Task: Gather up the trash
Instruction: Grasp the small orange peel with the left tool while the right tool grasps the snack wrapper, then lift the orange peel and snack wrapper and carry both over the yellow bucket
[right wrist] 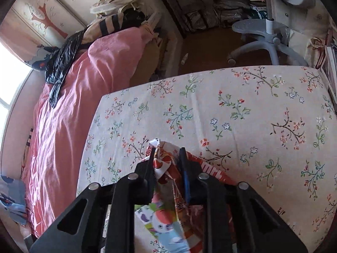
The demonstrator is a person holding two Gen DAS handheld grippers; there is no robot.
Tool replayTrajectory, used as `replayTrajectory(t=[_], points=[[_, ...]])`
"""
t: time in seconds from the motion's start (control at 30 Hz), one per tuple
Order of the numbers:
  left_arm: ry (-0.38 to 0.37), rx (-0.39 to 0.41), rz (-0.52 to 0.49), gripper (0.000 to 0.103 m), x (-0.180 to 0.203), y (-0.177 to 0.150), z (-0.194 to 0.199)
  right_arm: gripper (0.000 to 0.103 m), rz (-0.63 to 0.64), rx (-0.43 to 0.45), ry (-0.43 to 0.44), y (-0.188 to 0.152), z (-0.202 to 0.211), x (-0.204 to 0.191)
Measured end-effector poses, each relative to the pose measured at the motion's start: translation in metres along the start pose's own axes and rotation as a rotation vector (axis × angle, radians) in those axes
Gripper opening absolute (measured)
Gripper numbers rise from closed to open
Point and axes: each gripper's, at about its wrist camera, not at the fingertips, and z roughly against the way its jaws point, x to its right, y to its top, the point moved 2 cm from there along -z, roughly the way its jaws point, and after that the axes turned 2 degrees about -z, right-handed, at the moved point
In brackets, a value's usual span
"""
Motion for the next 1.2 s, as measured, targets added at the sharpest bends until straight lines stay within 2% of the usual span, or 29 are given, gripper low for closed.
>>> replayTrajectory(t=[0.1, 0.23, 0.4, 0.5, 0.63, 0.8, 0.97, 1.2], points=[[-0.028, 0.005, 0.026, 0.014, -0.003, 0.001, 0.005, 0.015, -0.05, 0.082, 0.043, 0.002, 0.022, 0.013], [-0.077, 0.033, 0.081, 0.013, -0.009, 0.003, 0.017, 0.014, -0.056, 0.208, 0.09, -0.004, 0.059, 0.016], [-0.145, 0.091, 0.147, 0.013, -0.017, 0.002, 0.04, 0.014, -0.033, 0.356, 0.149, -0.029, 0.116, 0.012], [-0.166, 0.126, 0.163, 0.013, -0.019, -0.005, 0.056, 0.014, -0.039, 0.411, 0.188, -0.053, 0.141, 0.014], [-0.161, 0.156, 0.164, 0.013, -0.018, -0.015, 0.07, 0.014, -0.07, 0.441, 0.247, -0.09, 0.161, 0.018], [-0.124, 0.173, 0.132, 0.013, -0.004, -0.027, 0.084, 0.014, -0.08, 0.44, 0.263, -0.129, 0.171, 0.026], [-0.071, 0.188, 0.056, 0.013, 0.02, -0.038, 0.102, 0.014, -0.147, 0.425, 0.316, -0.141, 0.171, 0.035], [-0.026, 0.217, 0.051, 0.013, 0.03, -0.044, 0.118, 0.014, -0.163, 0.417, 0.332, -0.146, 0.168, 0.041]])
